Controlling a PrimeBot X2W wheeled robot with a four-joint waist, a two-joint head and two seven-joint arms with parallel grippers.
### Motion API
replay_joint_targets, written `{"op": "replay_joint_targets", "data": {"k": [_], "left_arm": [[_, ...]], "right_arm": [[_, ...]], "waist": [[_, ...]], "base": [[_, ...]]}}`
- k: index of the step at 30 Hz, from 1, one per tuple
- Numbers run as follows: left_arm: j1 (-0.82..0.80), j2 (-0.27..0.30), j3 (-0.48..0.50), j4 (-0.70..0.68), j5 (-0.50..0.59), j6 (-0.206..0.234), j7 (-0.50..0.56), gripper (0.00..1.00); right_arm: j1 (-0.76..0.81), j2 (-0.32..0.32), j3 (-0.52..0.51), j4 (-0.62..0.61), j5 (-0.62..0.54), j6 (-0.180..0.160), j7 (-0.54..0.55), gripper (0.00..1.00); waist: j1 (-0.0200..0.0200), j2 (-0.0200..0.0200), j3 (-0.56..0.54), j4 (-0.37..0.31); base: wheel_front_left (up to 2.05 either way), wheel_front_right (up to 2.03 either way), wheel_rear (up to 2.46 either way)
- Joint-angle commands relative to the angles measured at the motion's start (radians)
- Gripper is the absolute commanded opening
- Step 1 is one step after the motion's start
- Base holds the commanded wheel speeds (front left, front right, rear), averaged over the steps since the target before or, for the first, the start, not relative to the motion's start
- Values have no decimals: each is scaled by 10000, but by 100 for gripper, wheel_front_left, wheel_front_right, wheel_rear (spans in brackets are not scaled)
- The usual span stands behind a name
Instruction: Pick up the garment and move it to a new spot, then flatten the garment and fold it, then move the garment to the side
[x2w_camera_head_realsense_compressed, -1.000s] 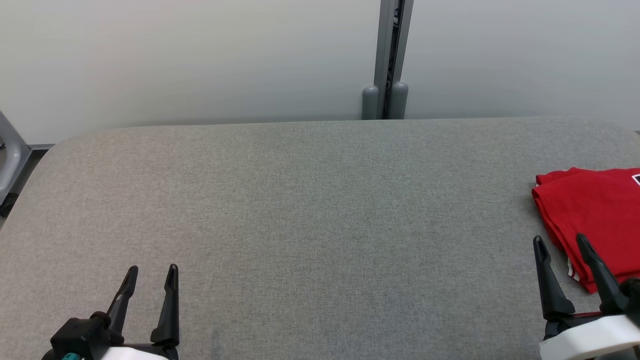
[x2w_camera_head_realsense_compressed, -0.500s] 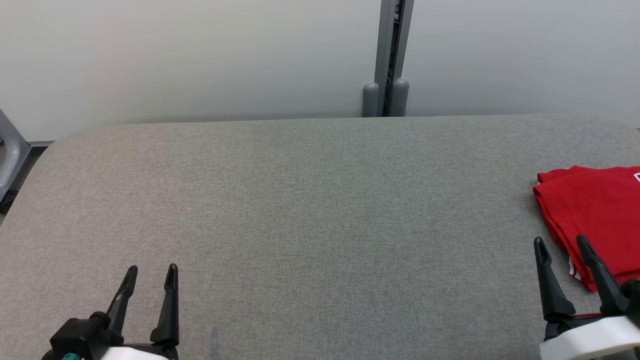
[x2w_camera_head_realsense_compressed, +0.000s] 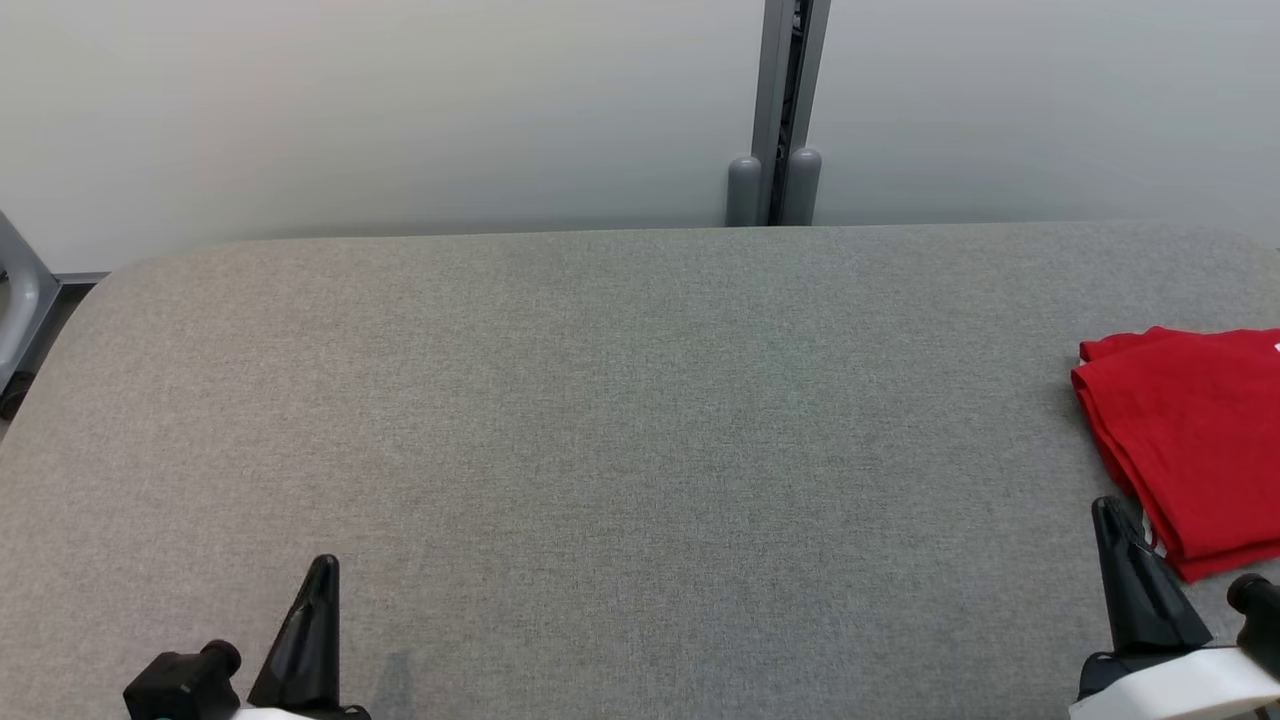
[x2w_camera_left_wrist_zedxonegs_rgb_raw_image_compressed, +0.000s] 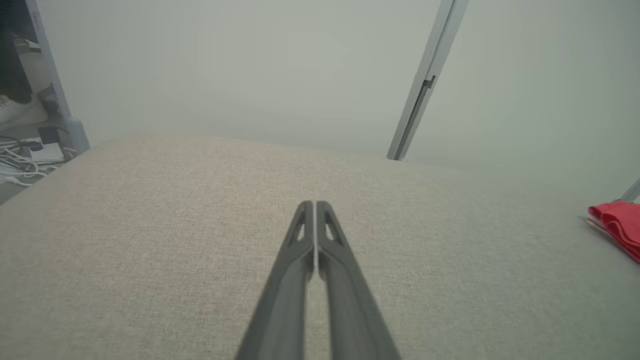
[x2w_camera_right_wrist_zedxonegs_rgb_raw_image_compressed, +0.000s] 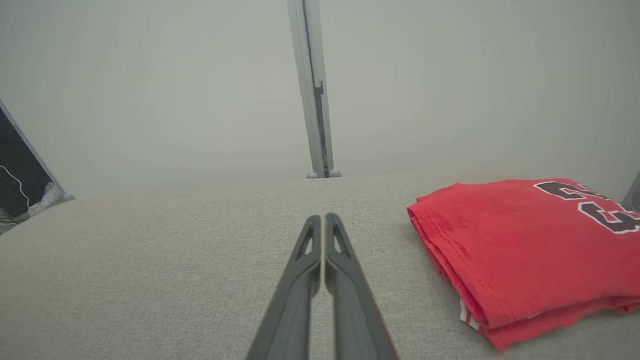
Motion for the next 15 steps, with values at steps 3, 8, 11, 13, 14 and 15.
{"op": "replay_joint_targets", "data": {"k": [3,8,11,13,14,15], "left_arm": [[-115,33,326,-101,-705,-202,192,0],[-163,-86,618,-39,-1471,-400,460,0],[-192,-156,785,-3,-1902,-516,613,0],[-210,-201,895,19,-2183,-590,711,0],[-220,-225,949,30,-2318,-627,761,0],[-229,-249,1003,41,-2452,-664,809,0]], "right_arm": [[-124,-61,96,-66,874,0,-46,0],[-183,-85,195,55,1838,0,-67,0],[-214,-95,255,123,2382,0,-81,0],[-234,-101,294,166,2735,0,-91,0],[-243,-104,313,186,2907,0,-96,0],[-251,-106,332,206,3078,0,-101,0]], "waist": [[0,-1,-8,-8],[0,-1,-18,-18],[0,-1,-24,-25],[0,-1,-29,-29],[0,-1,-31,-31],[0,-1,-33,-33]], "base": [[0,0,0],[0,0,0],[0,0,0],[0,0,0],[0,0,0],[0,0,0]]}}
